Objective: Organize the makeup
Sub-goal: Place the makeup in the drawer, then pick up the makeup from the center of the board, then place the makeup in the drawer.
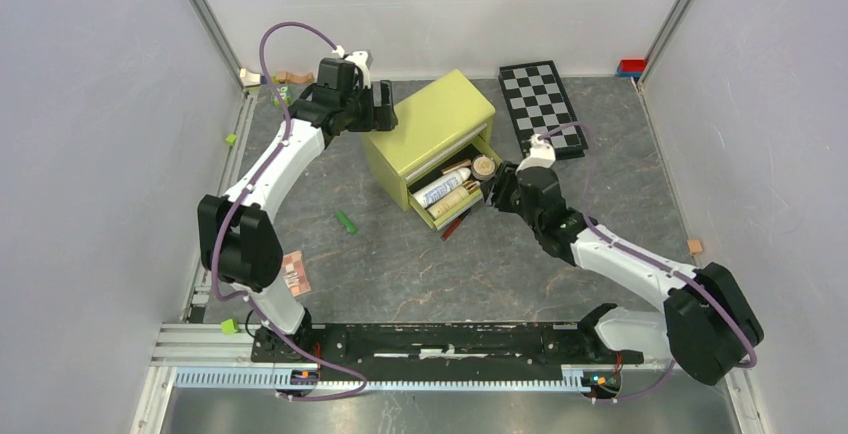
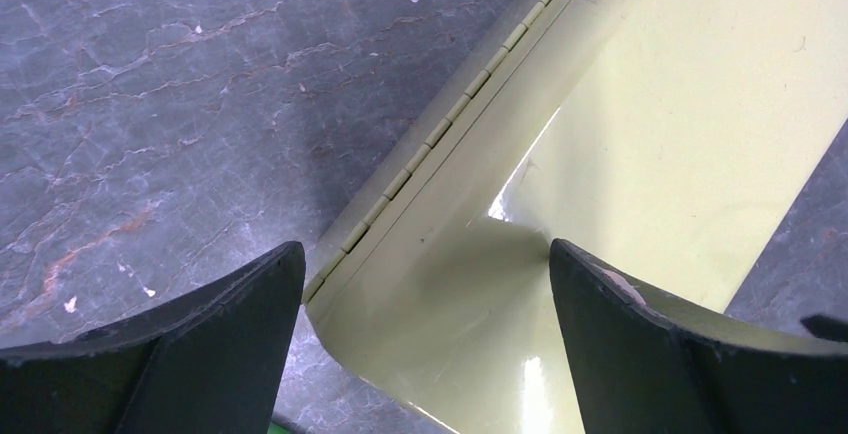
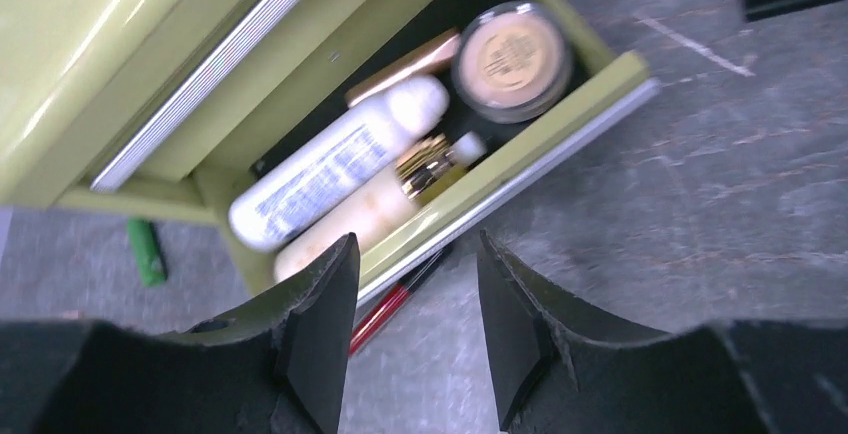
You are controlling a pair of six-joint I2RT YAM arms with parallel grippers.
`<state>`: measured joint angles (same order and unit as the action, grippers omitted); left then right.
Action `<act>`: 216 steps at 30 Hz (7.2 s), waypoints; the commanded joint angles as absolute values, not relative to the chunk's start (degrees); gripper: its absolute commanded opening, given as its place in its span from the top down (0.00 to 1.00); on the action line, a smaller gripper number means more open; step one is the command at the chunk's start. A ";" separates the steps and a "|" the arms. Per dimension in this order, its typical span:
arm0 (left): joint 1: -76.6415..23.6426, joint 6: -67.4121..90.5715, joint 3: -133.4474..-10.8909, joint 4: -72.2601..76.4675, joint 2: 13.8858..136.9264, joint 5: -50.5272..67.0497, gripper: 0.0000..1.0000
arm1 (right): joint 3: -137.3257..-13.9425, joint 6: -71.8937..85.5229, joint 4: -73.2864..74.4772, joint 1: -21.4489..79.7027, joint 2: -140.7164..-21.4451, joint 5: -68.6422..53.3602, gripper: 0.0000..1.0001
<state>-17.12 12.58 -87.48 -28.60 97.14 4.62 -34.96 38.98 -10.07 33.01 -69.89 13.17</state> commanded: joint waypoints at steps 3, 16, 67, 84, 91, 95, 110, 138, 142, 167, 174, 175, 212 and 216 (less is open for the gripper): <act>-17.09 11.90 -86.56 -26.61 89.77 -0.50 0.02 | -38.55 27.69 -11.45 45.16 -66.68 16.35 0.47; -17.11 17.73 -85.02 -38.95 67.18 -28.57 0.00 | -65.95 9.82 -6.07 61.76 -92.07 5.55 0.44; -17.14 16.70 -78.86 -40.71 61.10 -26.28 0.00 | -99.14 8.06 3.65 63.54 -131.51 5.85 0.72; -17.14 16.52 -76.82 -38.11 62.72 -25.66 0.00 | -55.40 11.22 -19.02 62.90 -85.83 11.90 0.85; -17.14 16.35 -77.08 -35.95 64.95 -24.62 0.00 | -36.14 27.57 -22.32 55.04 -67.52 27.45 0.92; -17.09 16.27 -77.61 -34.47 67.00 -23.15 0.00 | -32.10 39.66 -18.77 49.80 -63.13 34.07 0.92; -17.14 13.96 -79.53 -27.54 76.03 -22.57 0.00 | -47.33 66.43 -0.95 43.81 -75.40 36.59 1.00; -17.14 11.51 -70.99 -21.14 73.46 -24.63 0.00 | -53.35 78.88 -14.58 39.97 -96.48 15.70 1.00; -17.14 11.45 -71.02 -21.26 73.53 -24.52 0.00 | -53.22 78.86 -16.55 39.97 -97.27 14.05 0.90; -17.14 11.43 -70.93 -21.79 73.67 -26.00 0.00 | -49.66 67.68 -20.37 39.94 -89.68 14.12 0.53; -17.14 11.77 -70.34 -22.35 73.60 -25.14 0.00 | -45.86 50.20 -17.50 39.94 -81.13 16.16 0.51; -17.14 11.78 -70.23 -22.32 73.60 -25.05 0.00 | -44.91 47.48 -17.38 39.90 -79.73 16.23 0.51; -17.14 12.37 -70.84 -23.38 74.45 -22.34 0.00 | -28.83 40.54 -16.96 49.98 -78.40 21.33 0.26; -17.14 12.48 -70.93 -23.38 74.48 -22.06 0.00 | -28.76 42.19 -18.49 50.03 -80.31 21.83 0.26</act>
<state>-17.10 13.98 -70.17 -24.18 75.37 -22.33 -28.10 39.70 -14.57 49.78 -78.89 20.03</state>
